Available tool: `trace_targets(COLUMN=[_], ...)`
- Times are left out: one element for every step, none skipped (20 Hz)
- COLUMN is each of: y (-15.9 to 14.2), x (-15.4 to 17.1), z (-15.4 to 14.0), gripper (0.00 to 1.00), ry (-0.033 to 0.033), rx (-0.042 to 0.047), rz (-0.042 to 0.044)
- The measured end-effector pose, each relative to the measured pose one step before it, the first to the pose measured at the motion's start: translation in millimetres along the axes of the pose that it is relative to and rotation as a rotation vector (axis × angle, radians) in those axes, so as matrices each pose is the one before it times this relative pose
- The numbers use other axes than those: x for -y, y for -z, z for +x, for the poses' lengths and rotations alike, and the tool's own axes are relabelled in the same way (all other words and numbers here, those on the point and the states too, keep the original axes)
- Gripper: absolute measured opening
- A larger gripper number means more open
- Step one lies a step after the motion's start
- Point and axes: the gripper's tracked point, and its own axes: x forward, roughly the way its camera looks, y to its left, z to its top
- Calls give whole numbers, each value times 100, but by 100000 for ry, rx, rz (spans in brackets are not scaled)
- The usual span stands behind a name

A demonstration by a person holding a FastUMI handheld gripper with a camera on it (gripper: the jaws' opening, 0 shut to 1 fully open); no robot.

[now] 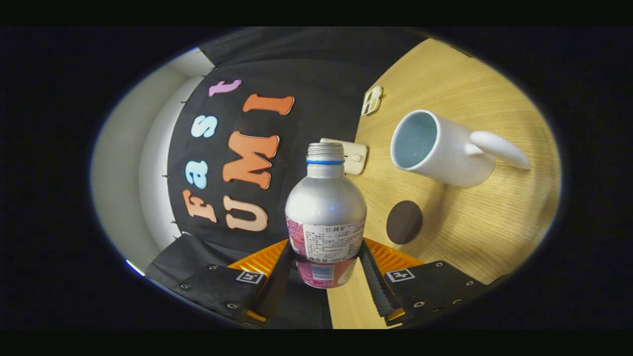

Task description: Take the bottle from table, then pour the juice into the cup, finally place the bottle on the coaster

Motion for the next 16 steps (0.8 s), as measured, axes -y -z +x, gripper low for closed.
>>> trace_targets(y=[37, -61, -39, -34, 28, 94, -164, -130, -6, -92, -33, -24, 104, 11, 61, 60], x=[-242, -174, -288, -322, -364, -51, -109, -136, -200, -77, -78, -14, -269, -85, -80, -58], z=[133, 127, 150, -203, 181, 128, -213, -24, -113, -27, -32, 53, -45, 0, -34, 84], gripper=[74, 75, 74, 74, 74, 74, 74, 74, 74, 74, 74, 74, 74, 74, 74, 74], ry=[-677, -490, -764, -833, -718, -278, -480, -628, -723, -497, -402, -131, -79, 9, -156, -334], rx=[-125, 151, 21, 316, 248, -85, 319, 68, 152, 250, 221, 3, -291, -38, -150, 130], rz=[3834, 3666, 3157, 2426, 1867, 2217, 2446, 2686, 2369, 2193, 1818, 1885, 1819, 1887, 1674, 1586])
